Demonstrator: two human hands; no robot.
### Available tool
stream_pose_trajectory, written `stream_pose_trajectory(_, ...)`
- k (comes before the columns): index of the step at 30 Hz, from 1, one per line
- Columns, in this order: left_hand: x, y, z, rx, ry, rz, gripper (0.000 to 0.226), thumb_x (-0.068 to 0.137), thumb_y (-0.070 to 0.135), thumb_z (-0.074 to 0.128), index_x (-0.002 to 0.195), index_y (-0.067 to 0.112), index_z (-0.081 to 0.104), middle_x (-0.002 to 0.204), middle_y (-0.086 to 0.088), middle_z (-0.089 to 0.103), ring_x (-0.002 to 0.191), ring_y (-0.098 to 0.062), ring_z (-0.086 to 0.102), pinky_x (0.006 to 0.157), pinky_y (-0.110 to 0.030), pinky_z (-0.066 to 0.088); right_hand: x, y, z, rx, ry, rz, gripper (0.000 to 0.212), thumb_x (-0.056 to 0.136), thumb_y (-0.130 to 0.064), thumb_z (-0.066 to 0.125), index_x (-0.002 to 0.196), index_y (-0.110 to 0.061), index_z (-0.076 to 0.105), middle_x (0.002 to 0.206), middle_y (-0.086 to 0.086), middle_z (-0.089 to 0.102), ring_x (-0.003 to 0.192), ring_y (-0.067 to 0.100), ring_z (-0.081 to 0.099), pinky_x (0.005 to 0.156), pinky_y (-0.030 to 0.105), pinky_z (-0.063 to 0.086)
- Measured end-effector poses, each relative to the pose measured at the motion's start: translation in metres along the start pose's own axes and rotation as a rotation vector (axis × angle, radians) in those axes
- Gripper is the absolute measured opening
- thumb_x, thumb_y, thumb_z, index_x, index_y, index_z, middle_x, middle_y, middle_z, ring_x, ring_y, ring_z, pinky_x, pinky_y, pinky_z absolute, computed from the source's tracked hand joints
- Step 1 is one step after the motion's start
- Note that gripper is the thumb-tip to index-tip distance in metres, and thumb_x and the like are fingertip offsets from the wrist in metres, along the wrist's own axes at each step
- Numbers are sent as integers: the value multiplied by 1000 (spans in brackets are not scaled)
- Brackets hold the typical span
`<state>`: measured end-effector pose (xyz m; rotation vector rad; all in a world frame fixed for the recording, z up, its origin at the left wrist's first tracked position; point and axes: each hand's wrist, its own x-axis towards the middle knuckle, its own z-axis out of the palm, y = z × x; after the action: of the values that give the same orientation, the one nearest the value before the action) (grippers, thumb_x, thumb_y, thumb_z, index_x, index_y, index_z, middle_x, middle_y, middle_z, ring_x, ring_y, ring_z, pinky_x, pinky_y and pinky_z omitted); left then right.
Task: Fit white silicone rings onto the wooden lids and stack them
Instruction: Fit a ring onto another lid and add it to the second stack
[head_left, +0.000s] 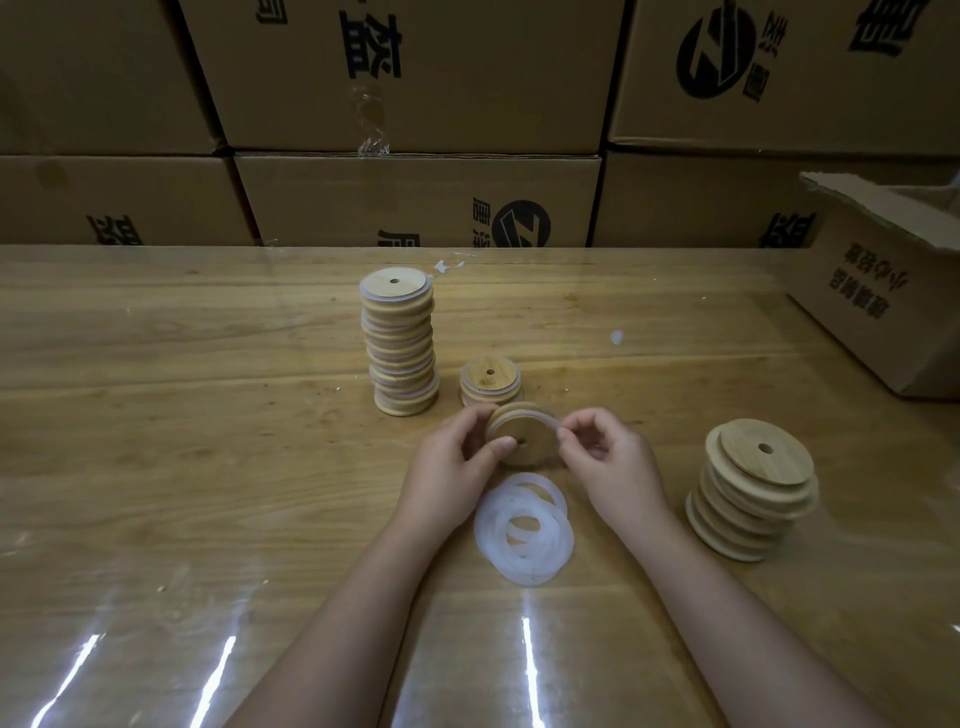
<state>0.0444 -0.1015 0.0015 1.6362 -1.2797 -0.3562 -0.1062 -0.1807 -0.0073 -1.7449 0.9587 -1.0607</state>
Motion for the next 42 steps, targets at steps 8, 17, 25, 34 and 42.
stream_pose_trajectory(8,1,-1,0,-12,16,9,33,82,14,70,115,15,64,98,-2,67,87,-17,60,80,-27,48,0,-2,-2,6,-36,-50,23,85,-10,63,77,-31,61,81,-5,63,73,4,60,69,16,47)
stream_pose_trajectory(17,0,-2,1,43,57,121,33,81,12,70,113,14,65,95,9,60,84,11,53,74,-3,37,-1,-6,-4,13,-1,-120,24,84,-5,64,77,-29,65,84,-10,60,76,7,60,70,31,52)
stream_pose_trajectory(25,-4,3,2,168,88,205,33,83,12,69,115,12,64,94,11,56,87,-4,54,75,-14,42,-4,-10,-4,-50,36,-221,16,83,-5,66,80,-21,68,86,-9,61,80,4,57,70,10,42)
stream_pose_trajectory(34,-7,9,4,300,34,189,35,88,22,63,122,16,58,107,1,62,97,-17,58,77,-26,44,-4,-10,-3,-72,51,-275,15,83,-6,66,82,-20,68,85,-9,60,79,5,57,68,9,40)
stream_pose_trajectory(42,-5,5,4,208,46,139,32,85,21,66,116,15,62,103,2,64,85,-15,61,75,-37,51,-2,-9,-3,-40,41,-174,19,85,-7,64,79,-25,65,82,-9,61,75,-1,57,64,7,39)
